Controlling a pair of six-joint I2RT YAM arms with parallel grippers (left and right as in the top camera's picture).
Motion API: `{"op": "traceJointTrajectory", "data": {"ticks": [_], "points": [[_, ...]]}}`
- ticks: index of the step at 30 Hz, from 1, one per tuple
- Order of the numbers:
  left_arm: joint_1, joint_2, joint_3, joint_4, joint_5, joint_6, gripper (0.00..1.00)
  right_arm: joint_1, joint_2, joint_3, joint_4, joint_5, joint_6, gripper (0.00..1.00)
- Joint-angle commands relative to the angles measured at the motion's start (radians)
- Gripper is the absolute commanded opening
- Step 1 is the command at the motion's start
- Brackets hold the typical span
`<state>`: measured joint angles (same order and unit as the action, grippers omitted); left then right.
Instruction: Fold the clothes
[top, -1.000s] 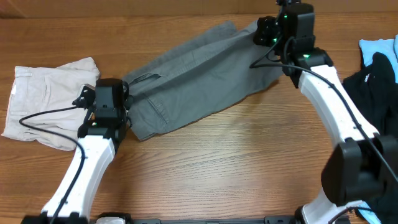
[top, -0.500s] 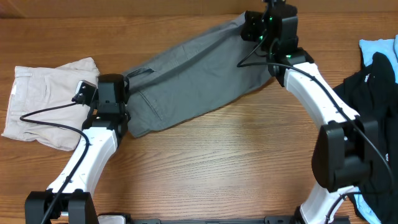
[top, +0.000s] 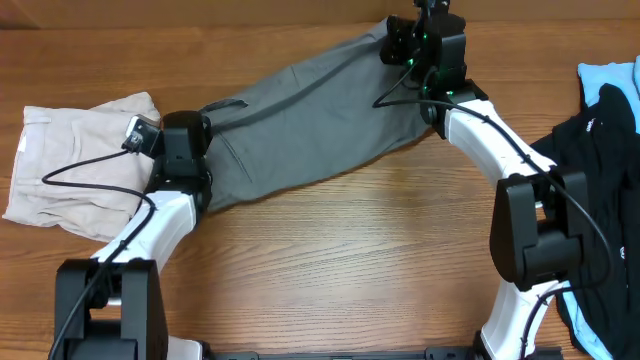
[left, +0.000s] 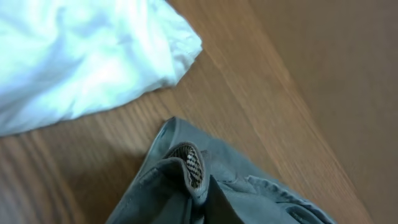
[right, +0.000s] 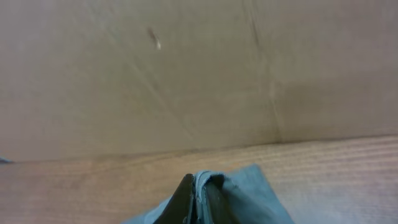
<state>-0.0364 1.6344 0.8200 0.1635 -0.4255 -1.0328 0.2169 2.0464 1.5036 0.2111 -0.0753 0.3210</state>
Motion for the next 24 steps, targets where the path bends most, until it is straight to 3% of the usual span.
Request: {"op": "traceJointTrajectory", "data": {"ticks": [1,2,3,4,6,11,14,19,21,24], "points": [[0.018,0.036,0.010,0.032,-0.049,0.059,0.37,0.004,0.041,0.029,0.028,0.014,-0.007,0.44],[0.017,0.040,0.010,0.033,-0.049,0.064,0.49,0.004,0.043,0.029,0.029,0.014,-0.007,0.66],[0.018,0.041,0.010,0.031,-0.047,0.070,0.60,0.005,0.043,0.029,0.028,0.015,-0.007,0.79],[0.018,0.041,0.010,0.028,-0.048,0.076,0.66,0.005,0.043,0.029,0.028,0.015,-0.007,0.88],[0.018,0.041,0.010,0.032,-0.047,0.103,0.69,0.005,0.043,0.029,0.039,0.015,-0.008,0.95],[0.017,0.040,0.010,0.032,-0.024,0.131,0.69,0.004,0.043,0.029,0.018,0.014,-0.008,1.00],[0.018,0.036,0.010,0.032,0.033,0.167,0.61,0.000,0.043,0.029,-0.057,0.015,-0.012,1.00],[0.017,-0.023,0.010,0.023,0.148,0.351,0.54,-0.038,0.026,0.029,-0.234,0.015,-0.014,1.00],[0.017,-0.064,0.010,-0.019,0.211,0.428,0.53,-0.061,0.006,0.029,-0.316,0.018,-0.015,1.00],[0.017,-0.111,0.010,-0.138,0.256,0.438,0.54,-0.103,-0.028,0.029,-0.439,0.030,-0.014,1.00]]}}
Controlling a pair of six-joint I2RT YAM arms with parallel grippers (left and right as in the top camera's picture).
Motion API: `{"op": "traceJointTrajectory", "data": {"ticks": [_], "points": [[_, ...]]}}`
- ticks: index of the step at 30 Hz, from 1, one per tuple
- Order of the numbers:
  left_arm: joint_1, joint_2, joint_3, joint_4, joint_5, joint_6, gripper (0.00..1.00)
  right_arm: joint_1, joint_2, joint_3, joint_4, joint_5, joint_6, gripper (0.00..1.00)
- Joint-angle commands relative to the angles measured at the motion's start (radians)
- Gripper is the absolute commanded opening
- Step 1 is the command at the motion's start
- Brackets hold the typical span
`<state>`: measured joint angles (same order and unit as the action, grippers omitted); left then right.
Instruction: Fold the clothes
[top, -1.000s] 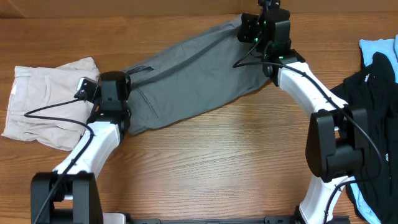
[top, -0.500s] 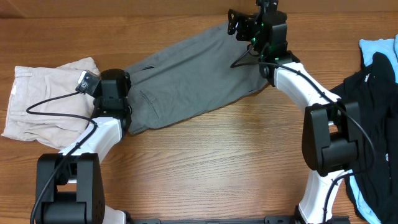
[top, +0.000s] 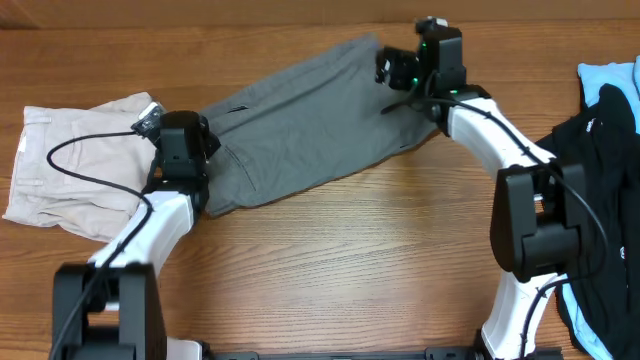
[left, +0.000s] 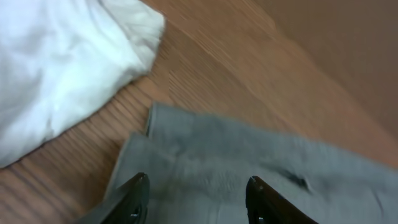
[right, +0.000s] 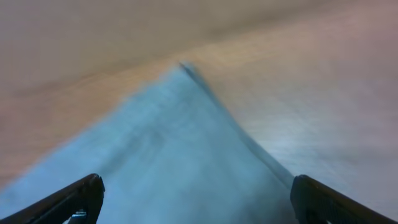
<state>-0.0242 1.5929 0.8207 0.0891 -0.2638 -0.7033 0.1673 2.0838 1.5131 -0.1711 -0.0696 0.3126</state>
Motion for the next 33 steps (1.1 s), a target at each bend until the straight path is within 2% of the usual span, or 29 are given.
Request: {"op": "traceJointTrajectory", "data": {"ticks": [1,7,12,15,23,33], "points": [[0.005,-0.078,0.009,-0.113,0.108,0.109,0.54,-0.071,-0.075,0.020,-0.098,0.024,0.000,1.00],[0.005,-0.076,0.009,-0.320,0.226,0.093,0.55,-0.161,-0.083,0.019,-0.353,0.021,0.055,1.00],[0.004,-0.076,0.009,-0.408,0.422,0.094,0.54,-0.197,-0.078,0.005,-0.430,-0.220,-0.019,1.00],[0.003,-0.076,0.009,-0.457,0.449,0.095,0.54,-0.194,-0.078,-0.018,-0.471,-0.277,-0.026,1.00],[0.003,-0.077,0.009,-0.532,0.449,0.095,0.54,-0.148,-0.075,-0.113,-0.376,-0.276,-0.021,1.00],[0.003,-0.077,0.009,-0.522,0.447,0.095,0.54,-0.127,-0.007,-0.131,-0.228,-0.273,0.046,0.89]]}}
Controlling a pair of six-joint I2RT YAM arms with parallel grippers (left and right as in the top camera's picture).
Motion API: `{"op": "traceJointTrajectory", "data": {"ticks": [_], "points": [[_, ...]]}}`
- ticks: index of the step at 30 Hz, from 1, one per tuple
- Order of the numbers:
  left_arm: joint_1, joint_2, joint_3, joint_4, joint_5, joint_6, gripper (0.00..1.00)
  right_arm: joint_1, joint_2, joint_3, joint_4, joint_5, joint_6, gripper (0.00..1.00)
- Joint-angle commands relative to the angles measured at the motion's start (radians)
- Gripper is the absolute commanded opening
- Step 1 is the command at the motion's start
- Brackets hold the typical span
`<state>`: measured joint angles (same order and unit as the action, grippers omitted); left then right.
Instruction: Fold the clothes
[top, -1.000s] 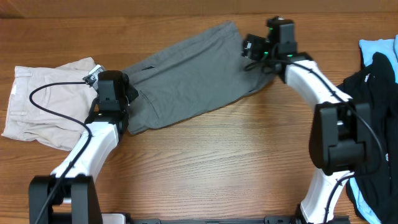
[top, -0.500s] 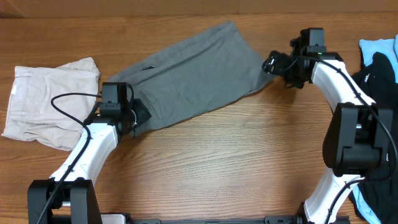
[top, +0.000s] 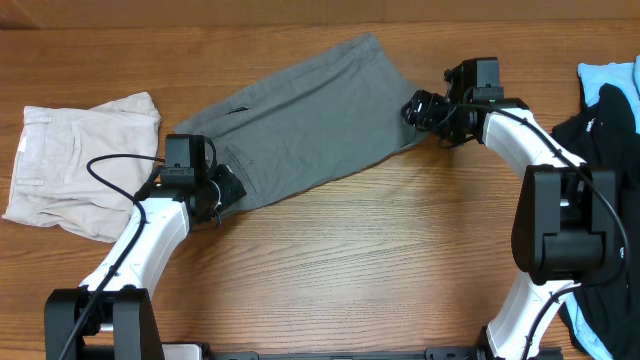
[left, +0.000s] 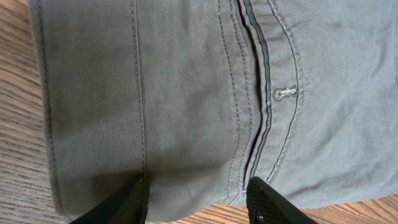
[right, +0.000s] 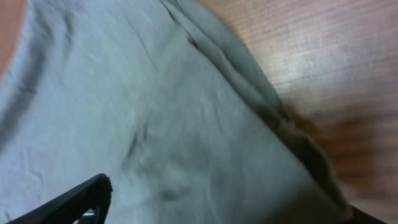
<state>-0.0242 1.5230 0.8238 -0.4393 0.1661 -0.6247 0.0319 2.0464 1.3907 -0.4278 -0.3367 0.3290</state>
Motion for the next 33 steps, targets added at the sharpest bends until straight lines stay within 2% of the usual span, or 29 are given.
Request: {"op": "traceJointTrajectory", "data": {"ticks": [1,4,6,9,11,14,24,27,28,31,33], "points": [[0.003,-0.007,0.006,0.006,0.017,0.016,0.54,0.008,0.038,-0.009,0.039,-0.004,0.039,0.87],[0.003,-0.007,0.006,0.005,0.018,0.016,0.55,0.008,0.045,-0.009,0.064,0.006,0.039,0.82],[0.003,-0.007,0.006,0.005,0.018,0.016,0.55,0.008,0.045,-0.009,0.069,0.006,0.039,0.87],[0.003,-0.007,0.006,0.005,0.018,0.016,0.55,0.008,0.045,-0.010,0.044,0.015,0.040,0.88],[0.003,-0.007,0.006,0.006,0.018,0.016,0.55,0.010,0.047,-0.010,0.013,0.061,0.077,0.93],[0.003,-0.007,0.006,0.005,0.018,0.016,0.54,0.013,0.052,-0.010,0.007,0.108,0.121,0.94],[0.003,-0.007,0.006,0.005,0.018,0.016,0.55,0.014,0.094,-0.010,0.097,0.071,0.129,0.91],[0.003,-0.007,0.006,0.005,0.018,0.016,0.55,0.014,0.122,-0.010,0.097,0.062,0.129,0.79],[0.003,-0.007,0.006,0.005,0.018,0.016,0.55,0.014,0.124,-0.010,0.097,0.063,0.129,0.68],[0.003,-0.007,0.006,0.005,0.010,0.017,0.55,0.014,0.122,-0.008,0.092,0.063,0.129,0.26],[0.003,-0.007,0.006,0.005,0.010,0.019,0.55,0.009,0.117,-0.007,0.079,0.064,0.129,0.04]]}}
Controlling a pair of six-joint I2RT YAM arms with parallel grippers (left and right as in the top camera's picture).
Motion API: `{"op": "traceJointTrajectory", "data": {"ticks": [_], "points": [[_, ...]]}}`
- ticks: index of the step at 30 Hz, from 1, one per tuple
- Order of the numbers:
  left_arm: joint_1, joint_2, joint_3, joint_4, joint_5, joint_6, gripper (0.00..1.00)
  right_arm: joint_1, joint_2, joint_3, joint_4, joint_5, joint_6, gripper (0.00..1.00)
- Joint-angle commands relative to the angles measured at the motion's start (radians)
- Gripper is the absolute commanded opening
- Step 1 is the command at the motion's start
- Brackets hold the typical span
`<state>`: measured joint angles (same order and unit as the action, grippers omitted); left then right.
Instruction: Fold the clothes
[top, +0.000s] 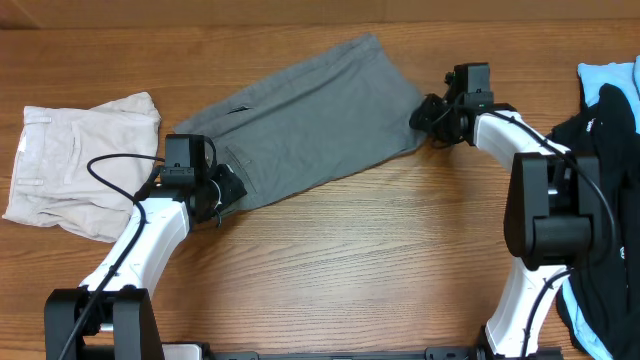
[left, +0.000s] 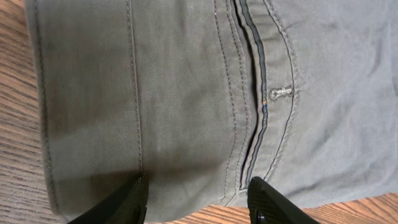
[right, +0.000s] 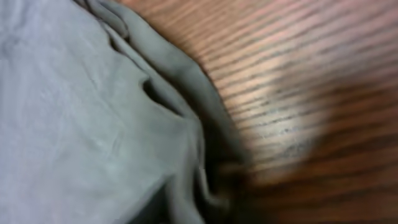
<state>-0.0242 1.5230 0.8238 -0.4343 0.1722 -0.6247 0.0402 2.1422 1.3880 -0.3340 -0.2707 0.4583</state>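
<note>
Grey trousers (top: 300, 115) lie flat and slanted on the table, waistband at the left, leg ends at the upper right. My left gripper (top: 226, 186) stands open at the waistband's near corner. In the left wrist view its fingers (left: 127, 200) straddle the waistband (left: 93, 112) beside the zip fly (left: 255, 99). My right gripper (top: 427, 112) is at the leg end's near corner. The blurred right wrist view shows a dark, narrow gripper (right: 227, 205) shut on the folded fabric edge (right: 186, 87).
A folded beige garment (top: 80, 160) lies at the left edge. A black garment (top: 600, 140) and a light blue one (top: 605, 75) are piled at the right edge. Bare wooden table (top: 350, 260) runs along the front.
My right gripper was open over the leg end's near corner and is now shut on that edge, shifted slightly. The left arm and the trousers have not moved.
Both grippers first held the trousers by waistband and leg end, stretched toward the table's back. Then both were open with the trousers lying flat. Afterwards each stood open at the near corner of its end, and now the right one has shut there.
</note>
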Motion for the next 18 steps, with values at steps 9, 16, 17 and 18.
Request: {"op": "traceJointTrajectory", "data": {"ticks": [9,16,17,18], "points": [[0.003,-0.008,0.006,0.016,0.005,0.061,0.51,-0.071,-0.108,0.001,-0.361,0.200,0.052,0.04],[0.005,-0.055,0.035,0.024,0.005,0.079,0.56,-0.075,-0.231,0.001,-0.590,0.367,0.096,0.07],[0.005,-0.061,0.045,0.024,0.004,0.079,0.57,-0.075,-0.233,0.001,-0.609,0.363,0.096,0.09],[0.005,-0.064,0.051,0.024,0.002,0.079,0.58,-0.075,-0.233,0.001,-0.627,0.362,0.096,0.11]]}}
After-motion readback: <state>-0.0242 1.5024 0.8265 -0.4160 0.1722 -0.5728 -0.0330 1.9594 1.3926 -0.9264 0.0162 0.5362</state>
